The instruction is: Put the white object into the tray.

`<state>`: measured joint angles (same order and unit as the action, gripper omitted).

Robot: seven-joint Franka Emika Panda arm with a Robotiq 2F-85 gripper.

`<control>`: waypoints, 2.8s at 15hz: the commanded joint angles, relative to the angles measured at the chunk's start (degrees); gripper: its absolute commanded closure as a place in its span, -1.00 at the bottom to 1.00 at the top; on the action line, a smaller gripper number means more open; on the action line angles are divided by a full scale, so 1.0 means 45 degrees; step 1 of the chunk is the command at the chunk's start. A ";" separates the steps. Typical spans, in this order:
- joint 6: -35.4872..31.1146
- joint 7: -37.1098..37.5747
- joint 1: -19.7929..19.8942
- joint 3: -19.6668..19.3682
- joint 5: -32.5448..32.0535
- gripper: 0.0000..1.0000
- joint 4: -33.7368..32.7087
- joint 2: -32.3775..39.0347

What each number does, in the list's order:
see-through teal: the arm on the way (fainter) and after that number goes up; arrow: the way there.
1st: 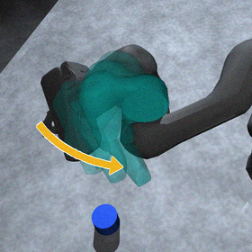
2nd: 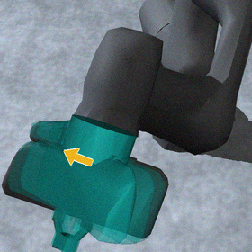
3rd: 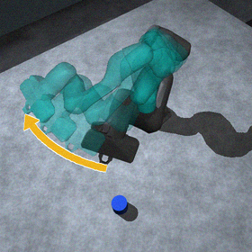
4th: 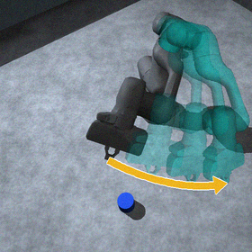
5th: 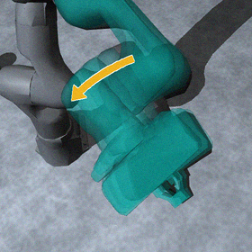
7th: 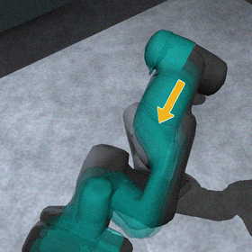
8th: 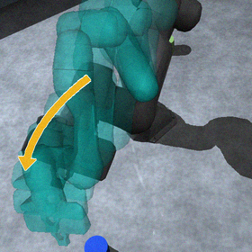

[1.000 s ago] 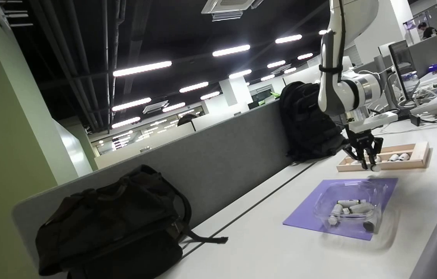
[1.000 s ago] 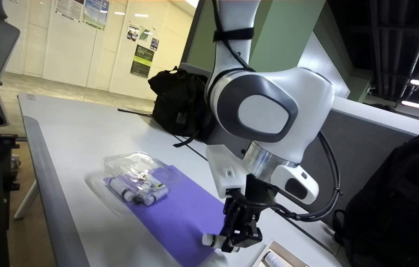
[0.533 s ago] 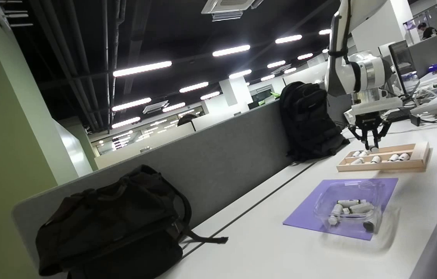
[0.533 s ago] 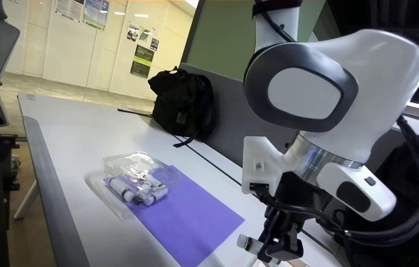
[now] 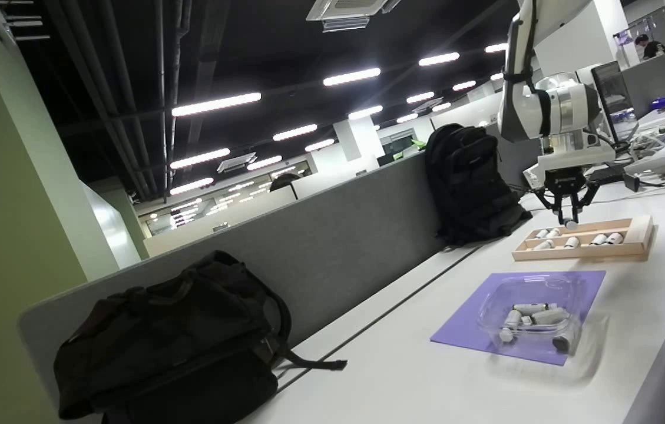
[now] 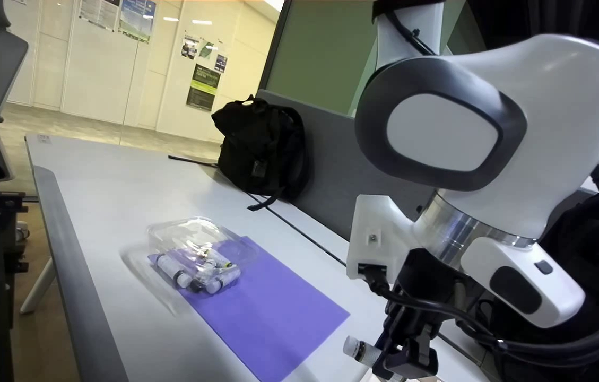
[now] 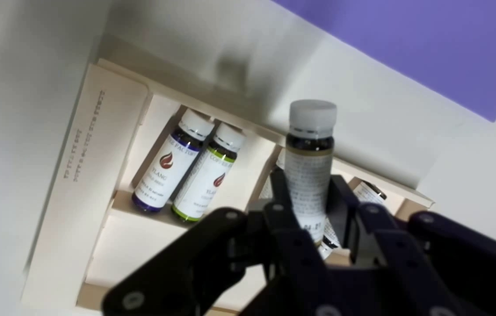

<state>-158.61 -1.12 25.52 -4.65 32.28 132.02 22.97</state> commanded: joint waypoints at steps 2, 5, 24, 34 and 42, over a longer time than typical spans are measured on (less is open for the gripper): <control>-0.0010 -0.0348 0.0128 0.0030 0.0263 0.87 -0.0769 0.0460; 0.0308 -0.0084 0.0162 -0.0049 0.0206 0.87 -0.1785 0.1031; 0.0435 0.0082 0.0666 0.0132 0.5175 0.87 -0.3957 0.3095; 0.0452 0.0029 -0.0189 -0.0188 0.5849 0.87 -0.3917 0.3544; 0.0469 0.0114 -0.0231 -0.0501 0.5742 0.87 -0.3994 0.3717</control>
<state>-156.69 -1.20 25.01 -5.83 57.55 115.52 38.99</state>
